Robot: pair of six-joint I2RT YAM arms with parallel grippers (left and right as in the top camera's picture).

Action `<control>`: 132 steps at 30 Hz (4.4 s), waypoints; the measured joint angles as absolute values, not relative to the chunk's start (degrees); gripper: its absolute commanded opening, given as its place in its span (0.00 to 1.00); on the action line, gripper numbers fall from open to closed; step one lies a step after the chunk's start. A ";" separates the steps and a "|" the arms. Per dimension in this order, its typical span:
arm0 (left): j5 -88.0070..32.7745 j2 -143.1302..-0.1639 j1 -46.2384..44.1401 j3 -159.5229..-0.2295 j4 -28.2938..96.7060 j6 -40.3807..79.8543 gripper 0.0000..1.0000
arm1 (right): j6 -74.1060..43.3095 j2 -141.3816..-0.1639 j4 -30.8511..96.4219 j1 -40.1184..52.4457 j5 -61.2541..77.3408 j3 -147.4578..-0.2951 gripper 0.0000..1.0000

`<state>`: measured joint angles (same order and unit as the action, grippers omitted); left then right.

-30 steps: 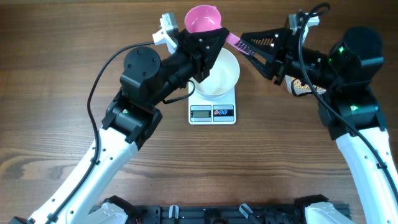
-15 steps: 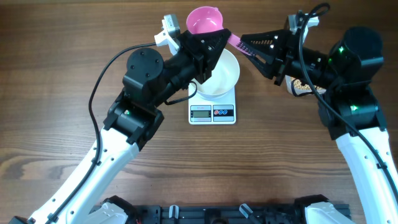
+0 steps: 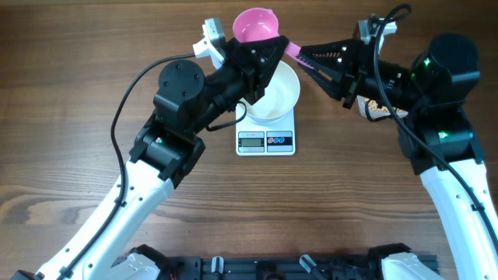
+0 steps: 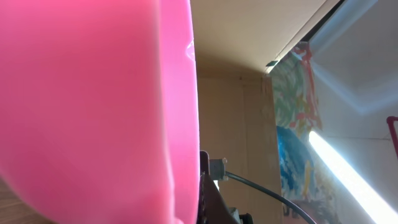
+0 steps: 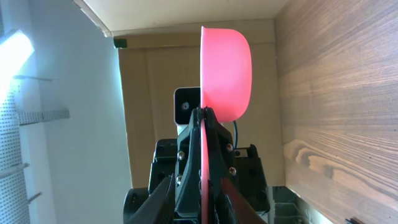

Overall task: Scoop item into bowl and weigh 150g on scale
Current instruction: 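Grasp the scoop handle with the right gripper beside the left, then release the left gripper and carry the scoop right toward the soybean tub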

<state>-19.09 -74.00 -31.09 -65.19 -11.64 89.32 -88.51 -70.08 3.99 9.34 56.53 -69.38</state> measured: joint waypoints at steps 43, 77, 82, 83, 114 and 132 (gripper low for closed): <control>-18.70 -74.00 -31.09 -65.19 -11.68 90.21 0.04 | -88.66 -70.08 4.01 9.34 55.22 -69.41 0.15; -18.22 -74.00 -32.25 -65.19 -11.84 90.41 0.04 | -88.88 -70.08 4.03 9.34 54.98 -69.38 0.07; -18.02 -74.00 -32.27 -65.19 -11.99 90.41 0.15 | -88.90 -70.08 4.16 9.34 54.98 -69.38 0.04; -18.00 -74.00 -32.27 -65.19 -12.01 90.43 0.29 | -88.90 -70.08 4.16 9.34 54.98 -69.38 0.04; -19.84 -72.82 -28.45 -65.30 3.95 56.49 1.00 | -54.04 -70.11 33.45 -9.02 44.49 -72.31 0.05; -23.92 -70.48 -23.88 -74.22 49.15 32.05 0.20 | -22.26 -73.47 73.23 -9.65 1.13 -90.17 0.04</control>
<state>-23.92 -70.48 -23.88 -74.22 49.15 32.05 -22.26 -73.47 73.23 -9.65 1.13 -90.17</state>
